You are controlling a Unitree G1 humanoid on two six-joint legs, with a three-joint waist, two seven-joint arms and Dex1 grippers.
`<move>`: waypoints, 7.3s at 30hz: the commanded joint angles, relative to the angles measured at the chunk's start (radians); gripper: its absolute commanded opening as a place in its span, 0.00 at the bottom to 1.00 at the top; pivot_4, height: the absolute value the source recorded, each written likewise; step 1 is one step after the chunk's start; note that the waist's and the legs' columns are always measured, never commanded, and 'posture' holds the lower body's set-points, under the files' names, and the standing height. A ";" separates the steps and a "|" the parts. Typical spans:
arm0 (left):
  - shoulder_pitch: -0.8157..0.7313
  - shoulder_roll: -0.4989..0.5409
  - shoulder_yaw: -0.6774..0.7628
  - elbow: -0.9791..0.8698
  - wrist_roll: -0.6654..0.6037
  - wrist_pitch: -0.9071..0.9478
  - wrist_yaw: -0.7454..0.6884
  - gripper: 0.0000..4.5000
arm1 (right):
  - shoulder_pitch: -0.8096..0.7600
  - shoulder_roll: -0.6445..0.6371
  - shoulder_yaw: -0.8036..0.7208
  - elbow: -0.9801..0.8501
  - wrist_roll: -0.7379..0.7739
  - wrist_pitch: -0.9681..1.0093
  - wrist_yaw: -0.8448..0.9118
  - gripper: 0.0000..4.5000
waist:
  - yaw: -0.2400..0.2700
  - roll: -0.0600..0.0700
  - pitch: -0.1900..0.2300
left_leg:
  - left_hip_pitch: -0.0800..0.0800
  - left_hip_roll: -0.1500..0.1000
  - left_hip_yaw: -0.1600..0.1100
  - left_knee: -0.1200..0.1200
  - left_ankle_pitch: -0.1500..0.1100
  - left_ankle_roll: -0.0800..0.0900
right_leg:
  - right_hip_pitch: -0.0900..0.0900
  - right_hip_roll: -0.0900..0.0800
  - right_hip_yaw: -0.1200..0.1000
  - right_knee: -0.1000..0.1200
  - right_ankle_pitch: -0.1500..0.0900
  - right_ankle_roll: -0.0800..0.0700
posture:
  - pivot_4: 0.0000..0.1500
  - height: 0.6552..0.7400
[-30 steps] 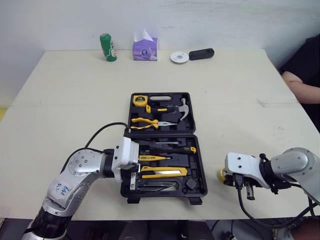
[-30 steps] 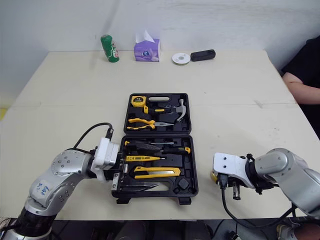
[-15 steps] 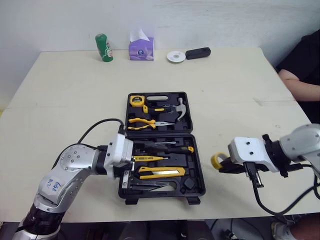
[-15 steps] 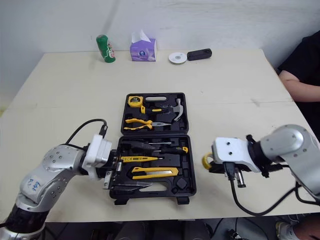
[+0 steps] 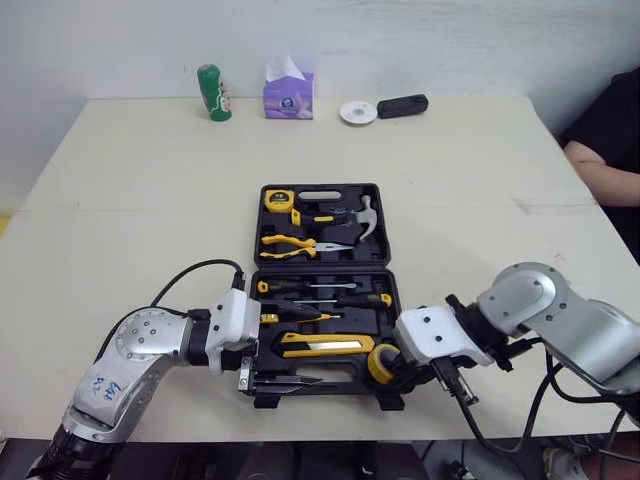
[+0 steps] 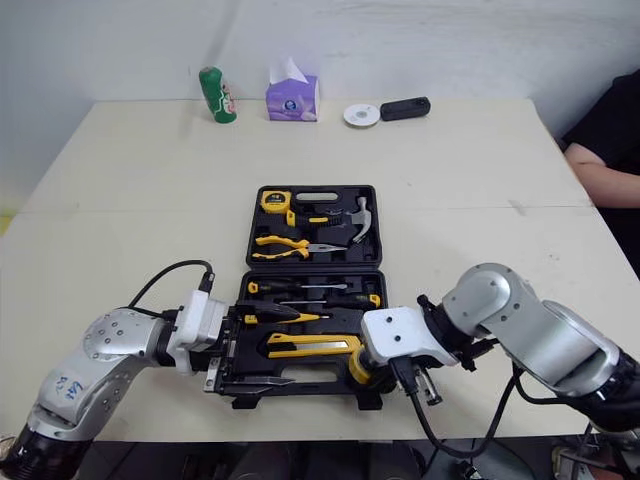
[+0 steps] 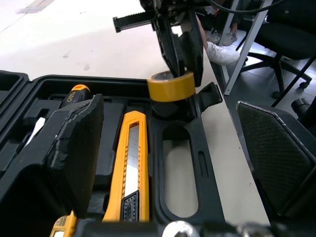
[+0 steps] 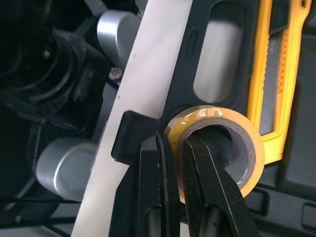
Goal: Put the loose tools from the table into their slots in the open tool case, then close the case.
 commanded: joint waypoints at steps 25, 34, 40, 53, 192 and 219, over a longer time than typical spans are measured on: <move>0.032 0.030 0.016 -0.034 0.009 -0.004 0.019 1.00 | -0.028 -0.022 0.129 -0.011 -0.167 0.085 0.036 0.01 | 0.002 0.000 0.000 | -0.002 0.000 0.000 0.003 0.000 0.001 | -0.001 0.000 0.000 0.002 0.000 0.000 | 1.00 1.00; 0.030 0.027 0.012 -0.032 0.015 -0.001 0.021 1.00 | -0.030 -0.016 0.136 0.011 -0.209 0.060 0.027 0.01 | 0.001 0.000 0.000 | -0.002 -0.001 0.000 0.003 -0.001 0.001 | -0.001 0.000 0.000 0.002 0.000 0.000 | 1.00 1.00; 0.021 0.024 0.010 -0.029 0.017 0.001 0.024 1.00 | -0.028 0.004 0.103 -0.023 -0.149 0.078 0.049 0.20 | 0.001 0.000 0.000 | -0.002 0.000 0.000 0.004 -0.001 0.001 | -0.001 0.000 0.000 0.002 0.000 0.000 | 1.00 1.00; 0.005 0.019 0.007 -0.016 0.022 0.005 0.029 1.00 | 0.022 -0.006 -0.079 0.027 0.030 0.056 0.104 0.99 | -0.001 0.000 0.000 | -0.013 0.000 0.000 0.009 -0.001 0.000 | -0.012 0.000 0.000 0.007 0.000 0.000 | 1.00 1.00; -0.056 -0.107 0.068 0.307 0.265 0.110 0.220 0.01 | 0.171 0.431 -0.283 0.657 -0.190 -0.581 -0.197 0.00 | -0.025 0.003 0.003 | -0.013 -0.003 0.000 0.012 0.002 -0.002 | -0.016 -0.001 0.001 0.019 0.000 0.000 | 1.00 1.00; -0.060 0.116 0.433 0.319 0.144 0.231 0.247 0.90 | 0.184 0.236 -0.536 0.662 -0.011 -0.416 -0.157 0.66 | -0.012 0.002 0.003 | -0.013 -0.004 -0.001 0.012 0.002 -0.002 | -0.016 -0.002 0.002 0.017 0.000 0.000 | 1.00 1.00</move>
